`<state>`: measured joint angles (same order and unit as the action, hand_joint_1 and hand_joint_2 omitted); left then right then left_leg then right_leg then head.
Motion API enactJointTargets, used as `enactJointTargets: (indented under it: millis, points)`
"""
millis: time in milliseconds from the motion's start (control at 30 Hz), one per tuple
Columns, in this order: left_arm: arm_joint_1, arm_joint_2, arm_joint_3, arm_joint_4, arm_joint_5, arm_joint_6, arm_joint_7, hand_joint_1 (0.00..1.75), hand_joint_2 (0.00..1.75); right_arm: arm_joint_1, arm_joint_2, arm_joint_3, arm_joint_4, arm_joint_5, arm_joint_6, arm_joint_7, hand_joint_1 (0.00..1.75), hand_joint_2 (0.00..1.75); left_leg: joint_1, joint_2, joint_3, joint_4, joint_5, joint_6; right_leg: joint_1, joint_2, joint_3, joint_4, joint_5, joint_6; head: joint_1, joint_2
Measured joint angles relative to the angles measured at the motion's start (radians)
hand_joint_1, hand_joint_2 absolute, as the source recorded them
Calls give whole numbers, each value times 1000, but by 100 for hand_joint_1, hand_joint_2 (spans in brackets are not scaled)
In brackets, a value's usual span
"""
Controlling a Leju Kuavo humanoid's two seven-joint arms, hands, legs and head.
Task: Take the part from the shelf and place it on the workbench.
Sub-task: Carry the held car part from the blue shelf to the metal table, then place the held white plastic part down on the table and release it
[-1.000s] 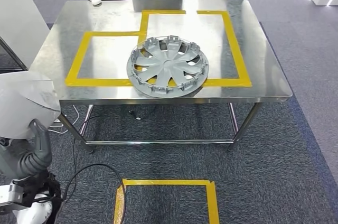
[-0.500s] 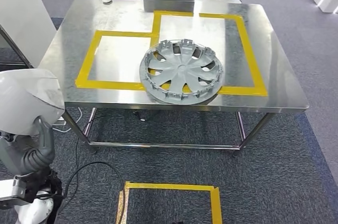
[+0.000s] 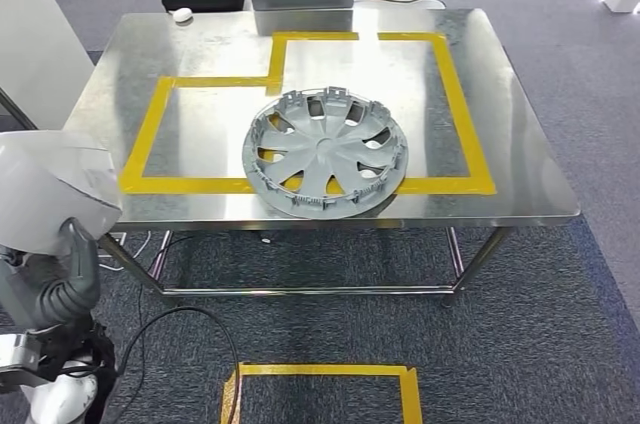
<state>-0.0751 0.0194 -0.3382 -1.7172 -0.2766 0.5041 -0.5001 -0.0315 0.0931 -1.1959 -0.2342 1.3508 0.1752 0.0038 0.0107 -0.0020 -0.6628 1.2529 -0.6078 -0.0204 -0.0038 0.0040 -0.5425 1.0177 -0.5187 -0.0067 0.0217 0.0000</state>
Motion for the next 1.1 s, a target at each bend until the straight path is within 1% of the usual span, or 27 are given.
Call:
enactJointTargets:
  millis: [33, 67, 100, 133, 167, 233, 267, 300, 333, 400, 433, 467, 500, 567, 600, 633, 700, 733, 767, 800, 833, 900, 933, 967, 1000, 1067, 1100]
  points:
    - [1, 2, 6, 0, 5, -1, 1, 175, 175, 0, 0, 0, 0, 0, 0, 0, 0, 0, 0, 0, 15, -64, 53, 2, 0, 1, 9, 0, -7, 3, 0, 0]
    - [1, 4, 12, 1, 8, -2, 1, 175, 175, -1, 0, 0, 0, 0, 0, 0, 0, 0, -1, 1, 28, -121, 88, 5, 1, 2, 18, 1, -15, 7, 0, 0]
    - [2, 6, 18, 3, 9, -2, 1, 175, 175, -1, 0, 0, 0, 1, 0, 0, 0, 0, -2, 2, 37, -162, 100, 11, 3, 3, 21, 2, -22, 12, -1, 0]
    - [3, 8, 25, 4, 10, -2, 1, 175, 175, -2, 0, 0, 0, 1, 0, 1, 0, 0, -4, 3, 42, -183, 104, 17, 4, 3, 21, 3, -29, 20, -1, 0]
    - [4, 9, 31, 6, 10, -2, 0, 175, 175, -1, 0, 0, 0, 2, 0, 1, 0, 0, -5, 3, 42, -187, 94, 25, 5, 3, 23, 7, -32, 28, -1, 0]
    - [4, 11, 46, 8, 10, -3, 0, 175, 175, 0, 0, 0, 0, 4, 0, 2, 0, 0, -3, 2, 55, -194, 108, 42, 5, 1, 29, 15, -40, 41, 1, 0]
    - [3, 12, 53, 8, 10, -4, 0, 175, 175, 0, 0, 0, 0, 5, 0, 1, 0, 0, -2, 2, 62, -196, 112, 48, 4, 1, 28, 31, -48, 46, 2, 0]
    - [1, 13, 59, 9, 10, -8, 0, 175, 175, -2, 0, 0, -1, 6, 0, 0, 0, 0, 0, 3, 69, -197, 113, 53, 3, 0, 12, 60, -65, 50, 4, 0]
    - [-1, 13, 63, 9, 10, -14, 0, 175, 175, -4, 0, 0, -1, 6, 0, 0, 0, 0, 0, 3, 72, -199, 111, 56, 1, 0, -19, 110, -86, 54, 7, 0]
    - [-4, 13, 71, 14, 12, -33, 1, 175, 175, -5, 0, 0, 0, 9, 2, -2, 0, 0, 0, 2, 76, -198, 104, 59, 0, -1, -101, 229, -133, 60, 10, 0]
    - [-5, 12, 74, 18, 14, -44, 4, 175, 175, -3, 0, 0, 0, 10, 2, -2, 0, 0, 0, 1, 79, -198, 100, 60, 0, -1, -134, 263, -142, 61, 11, 0]
    - [-6, 12, 76, 23, 16, -53, 7, 175, 175, -1, 0, 0, 0, 11, 3, -3, 0, 0, 0, 1, 85, -198, 94, 59, 0, -1, -151, 264, -131, 60, 11, 0]
    - [-9, 12, 78, 30, 18, -60, 10, 175, 175, -1, 0, 0, -1, 13, 4, -3, 0, 0, 0, 0, 93, -198, 88, 58, 1, -1, -151, 230, -98, 58, 12, 0]
    - [-20, 12, 81, 46, 21, -73, 16, 175, 175, -1, -1, 0, -1, 15, 4, -5, 0, 0, 0, -1, 112, -199, 74, 54, 2, -1, -127, 110, -4, 48, 11, 0]
    - [-26, 12, 82, 54, 21, -80, 20, 175, 175, -1, -2, 0, -1, 16, 4, -5, 0, 0, 0, -1, 117, -201, 69, 50, 5, -2, -116, 63, 22, 42, 10, 0]
    - [-32, 12, 83, 63, 20, -87, 25, 175, 175, -1, -2, 0, 0, 17, 5, -6, 0, 0, 0, -1, 119, -204, 66, 45, 8, -2, -109, 36, 39, 35, 9, 0]
    - [-41, 12, 84, 79, 14, -99, 35, 175, 175, 0, -3, 0, 0, 19, 6, -6, 0, 0, -1, -1, 125, -206, 67, 33, 11, -2, -100, 24, 44, 22, 9, 0]
    - [-46, 13, 84, 86, 9, -102, 38, 175, 175, 0, -3, 0, 0, 20, 6, -7, 0, 0, -2, -1, 127, -203, 67, 28, 8, -2, -90, 18, 53, 16, 9, 0]
    - [-52, 14, 84, 93, 7, -103, 39, 175, 175, -1, -3, 0, 0, 20, 6, -7, 0, 0, -2, -1, 124, -187, 66, 23, 6, -2, -81, 11, 54, 11, 9, 0]
    - [-59, 14, 84, 100, 5, -104, 40, 175, 175, -2, -4, 0, 0, 21, 6, -7, 0, 0, -2, -1, 112, -158, 57, 20, 3, -2, -72, 5, 55, 7, 8, 0]
    - [-66, 15, 84, 106, 3, -104, 40, 175, 175, -3, -4, 0, 0, 21, 7, -8, 0, 0, -1, 0, 87, -111, 39, 16, 2, -2, -65, 0, 54, 3, 7, 0]
    - [-75, 17, 84, 123, -6, -109, 46, 175, 175, -5, -5, 0, 0, 23, 9, -8, 0, 0, 0, 0, 21, 4, -13, 9, 2, -1, -59, -1, 48, -3, 7, 0]
    - [-79, 19, 84, 135, -17, -113, 52, 175, 175, -5, -5, 0, 0, 24, 11, -8, 0, 0, 0, 0, -6, 43, -30, 7, 2, -1, -56, -1, 45, -4, 7, 0]
    - [-85, 22, 84, 150, -31, -117, 59, 175, 175, -5, -5, 0, 0, 26, 13, -9, 0, 0, 0, 0, -20, 52, -27, 6, 2, 0, -53, -1, 42, -5, 6, 0]
    - [-95, 24, 84, 169, -50, -122, 65, 175, 175, -5, -5, 0, 0, 28, 14, -11, 0, 0, 0, 0, -17, 26, -2, 6, 2, 1, -50, -1, 40, -4, 6, 0]
    - [-125, 31, 84, 215, -89, -135, 71, 175, 175, -7, -5, 0, 0, 33, 16, -15, 0, 0, 0, 0, 25, -98, 81, 10, 3, 2, -42, -1, 36, -1, 7, 0]
    - [-144, 35, 83, 243, -107, -144, 72, 175, 175, -8, -5, 0, 0, 34, 17, -16, 0, 0, -2, 0, 45, -157, 102, 13, 4, 3, -41, 0, 35, 2, 6, 0]
